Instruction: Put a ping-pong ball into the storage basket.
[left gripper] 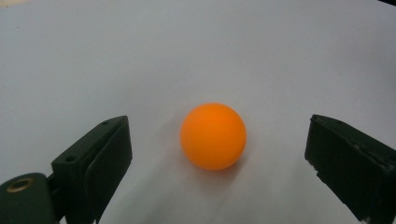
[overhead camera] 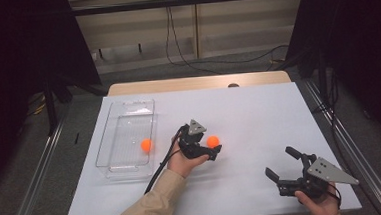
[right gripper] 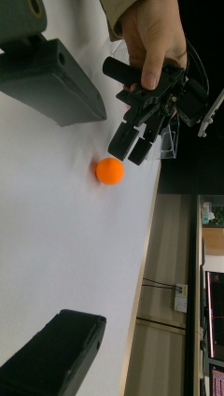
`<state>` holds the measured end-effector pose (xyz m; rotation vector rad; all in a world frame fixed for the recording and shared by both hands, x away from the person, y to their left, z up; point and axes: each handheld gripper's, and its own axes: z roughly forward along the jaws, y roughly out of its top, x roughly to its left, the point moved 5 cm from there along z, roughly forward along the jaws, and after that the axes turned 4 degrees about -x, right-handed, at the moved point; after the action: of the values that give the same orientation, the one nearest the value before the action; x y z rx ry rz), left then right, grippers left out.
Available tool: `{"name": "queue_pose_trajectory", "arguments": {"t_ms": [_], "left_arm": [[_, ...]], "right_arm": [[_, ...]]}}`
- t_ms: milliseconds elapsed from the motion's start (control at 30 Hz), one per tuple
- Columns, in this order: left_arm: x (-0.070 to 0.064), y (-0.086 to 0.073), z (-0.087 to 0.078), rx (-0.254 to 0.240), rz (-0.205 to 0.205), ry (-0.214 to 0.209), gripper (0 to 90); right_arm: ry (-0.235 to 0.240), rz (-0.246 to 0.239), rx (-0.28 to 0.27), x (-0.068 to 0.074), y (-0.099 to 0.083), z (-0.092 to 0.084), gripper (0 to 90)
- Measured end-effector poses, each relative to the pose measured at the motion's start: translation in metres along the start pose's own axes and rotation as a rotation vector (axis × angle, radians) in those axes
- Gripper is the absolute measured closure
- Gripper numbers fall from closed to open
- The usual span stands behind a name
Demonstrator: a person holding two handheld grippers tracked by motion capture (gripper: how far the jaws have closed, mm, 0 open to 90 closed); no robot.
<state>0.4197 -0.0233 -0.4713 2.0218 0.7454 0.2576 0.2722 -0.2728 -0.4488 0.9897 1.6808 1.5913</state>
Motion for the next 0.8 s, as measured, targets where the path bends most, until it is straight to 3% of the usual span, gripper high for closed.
{"name": "queue_pose_trajectory", "arguments": {"t_ms": [800], "left_arm": [[-0.002,0.002,0.011,0.011,-0.008,-0.019,9.7]], "right_arm": [[-0.001,-0.002,0.0,-0.001,0.0,0.0,2.8]]}}
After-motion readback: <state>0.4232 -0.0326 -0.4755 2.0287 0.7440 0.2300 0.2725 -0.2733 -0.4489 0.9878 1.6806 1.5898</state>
